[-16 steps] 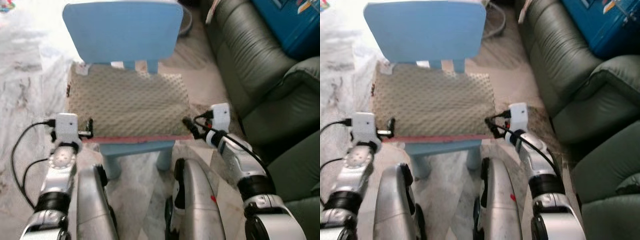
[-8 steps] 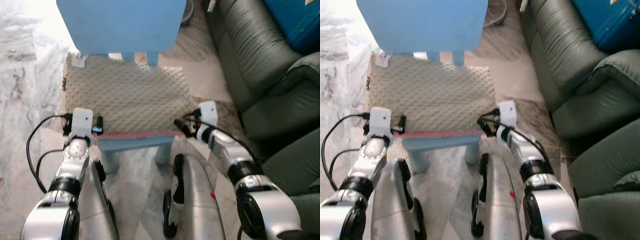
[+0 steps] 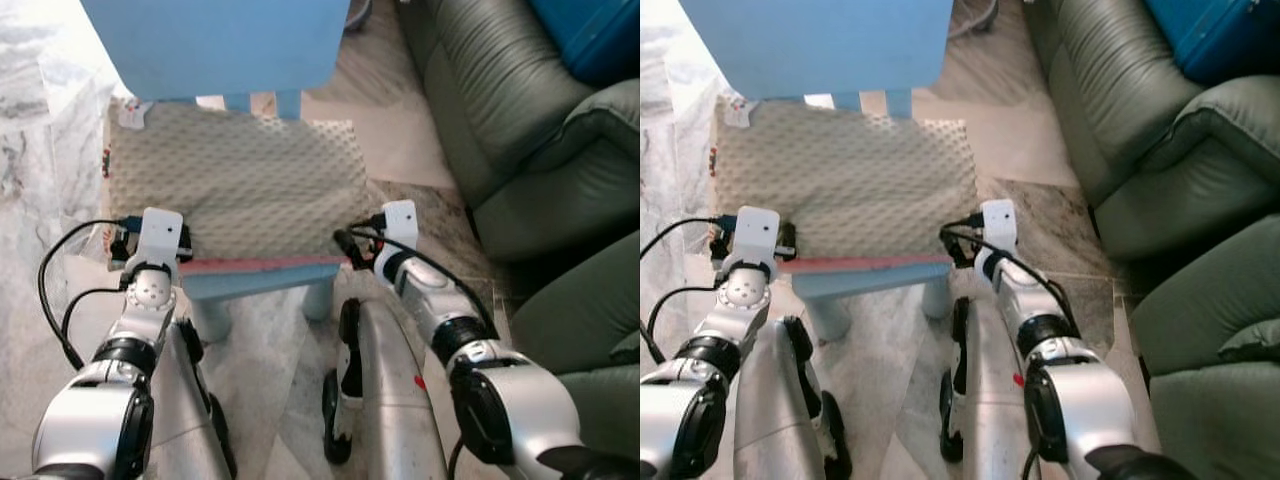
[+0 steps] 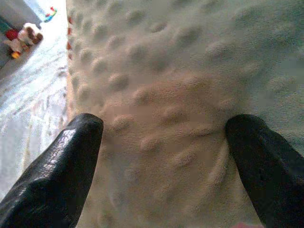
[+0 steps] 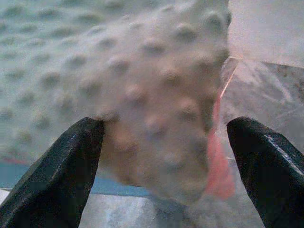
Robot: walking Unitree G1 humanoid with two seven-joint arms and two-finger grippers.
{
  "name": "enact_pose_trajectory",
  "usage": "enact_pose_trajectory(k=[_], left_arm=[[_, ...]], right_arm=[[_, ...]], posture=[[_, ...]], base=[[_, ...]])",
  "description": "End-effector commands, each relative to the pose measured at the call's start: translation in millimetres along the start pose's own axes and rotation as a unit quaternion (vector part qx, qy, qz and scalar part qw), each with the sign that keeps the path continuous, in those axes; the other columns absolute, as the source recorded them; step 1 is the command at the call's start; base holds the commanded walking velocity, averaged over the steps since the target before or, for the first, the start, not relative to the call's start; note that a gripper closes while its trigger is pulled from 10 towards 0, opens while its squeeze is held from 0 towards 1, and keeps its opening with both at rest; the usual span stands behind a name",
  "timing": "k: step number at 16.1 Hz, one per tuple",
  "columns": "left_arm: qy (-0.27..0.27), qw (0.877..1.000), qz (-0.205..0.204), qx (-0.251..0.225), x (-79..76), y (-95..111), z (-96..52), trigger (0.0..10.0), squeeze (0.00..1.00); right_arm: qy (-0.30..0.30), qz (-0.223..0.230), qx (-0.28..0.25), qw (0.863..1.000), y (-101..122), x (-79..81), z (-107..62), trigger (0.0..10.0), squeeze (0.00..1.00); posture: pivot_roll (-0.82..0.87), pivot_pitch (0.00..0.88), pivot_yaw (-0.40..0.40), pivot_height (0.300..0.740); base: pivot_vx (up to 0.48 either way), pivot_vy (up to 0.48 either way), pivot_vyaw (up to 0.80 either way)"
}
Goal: Move the pillow to the sofa
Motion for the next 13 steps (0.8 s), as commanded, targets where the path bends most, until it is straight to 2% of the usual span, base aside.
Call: enact_pose_trajectory(k=[1,2,3,4,7,13], left_arm=[[-0.012,0.999,-0.012,0.038,-6.7,-19,-5.5,10.0,0.0],[-0.027,0.998,-0.017,0.049,-14.7,-24,-8.4,10.0,0.0],[-0.033,0.998,-0.015,0.05,-17.7,-25,-9.1,10.0,0.0],[-0.04,0.998,-0.018,0.05,-21.6,-25,-10.1,0.0,0.0],[-0.07,0.996,-0.015,0.046,-36.6,-23,-12.3,0.0,0.0],[-0.088,0.995,-0.002,0.042,-39.0,-25,-13.9,0.0,0.0]], right_arm=[[-0.002,0.017,0.0,1.0,-2,1.2,0.6,10.0,0.0],[-0.004,0.037,0.001,0.999,-3,3.9,1.7,0.0,0.0],[-0.005,0.043,0.0,0.999,-3,4.7,2.1,0.0,0.0],[-0.004,0.046,-0.002,0.999,-2,6.7,2.8,0.0,0.0],[0.001,0.041,-0.001,0.999,-2,14.0,5.1,0.0,0.0],[-0.008,0.042,0.016,0.999,-9,13.6,4.7,0.0,0.0]], posture=[[-0.01,0.291,-0.134,0.5],[0.0,0.29,-0.135,0.5],[0.0,0.29,-0.135,0.5],[0.0,0.288,-0.137,0.5],[0.0,0.279,-0.139,0.5],[0.02,0.285,-0.141,0.5]], base=[[0.0,0.0,0.0],[0.0,0.0,0.0],[0.0,0.0,0.0],[0.0,0.0,0.0],[0.0,0.0,0.0],[0.0,0.0,0.0]])
Point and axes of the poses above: a point about 5 cm out from each wrist's last joint towards the gripper, its own z axis pointing out of the wrist towards the gripper, its own y axis along the axis of the wrist's last joint, x = y × z, the point moved 5 cm from there along z, pointing out of the wrist towards the gripper, and after that the axes turned 3 degrees about -z, right-handed, at the moved point
